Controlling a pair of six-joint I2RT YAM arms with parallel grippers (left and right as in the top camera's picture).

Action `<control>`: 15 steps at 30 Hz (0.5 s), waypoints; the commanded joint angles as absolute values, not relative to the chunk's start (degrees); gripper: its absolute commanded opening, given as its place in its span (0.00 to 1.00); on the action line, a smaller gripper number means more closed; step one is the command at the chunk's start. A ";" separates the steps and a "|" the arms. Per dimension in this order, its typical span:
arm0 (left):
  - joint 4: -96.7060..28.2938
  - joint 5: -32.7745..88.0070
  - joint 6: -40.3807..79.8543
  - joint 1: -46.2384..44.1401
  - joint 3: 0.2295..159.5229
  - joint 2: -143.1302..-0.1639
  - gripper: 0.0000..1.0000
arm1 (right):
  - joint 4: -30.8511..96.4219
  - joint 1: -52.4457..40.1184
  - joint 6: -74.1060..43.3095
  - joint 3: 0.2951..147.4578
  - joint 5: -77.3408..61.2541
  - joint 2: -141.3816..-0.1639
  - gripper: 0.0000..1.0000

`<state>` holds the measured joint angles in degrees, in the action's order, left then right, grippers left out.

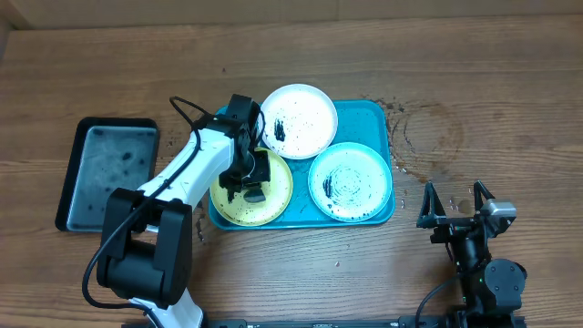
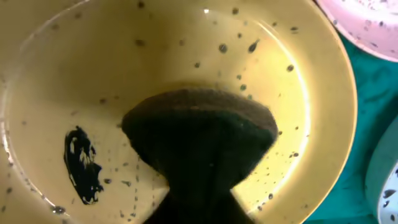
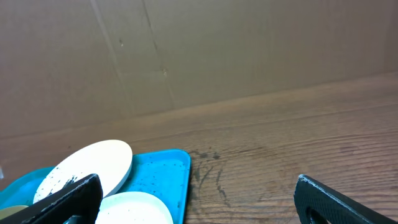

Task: Clean dirty plates on tray and stack at the side
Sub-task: 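Carry the sponge with the left gripper onto the yellow plate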

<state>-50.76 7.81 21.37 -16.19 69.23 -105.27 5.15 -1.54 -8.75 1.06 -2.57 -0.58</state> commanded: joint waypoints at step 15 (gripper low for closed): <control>-71.66 -5.19 30.72 -8.71 100.86 -102.00 1.00 | 4.71 -1.83 -8.32 0.47 -2.20 -0.16 1.00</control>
<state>-67.61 4.32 21.15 -13.63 91.53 -104.99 5.08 -1.54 -8.73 1.06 -2.55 -0.60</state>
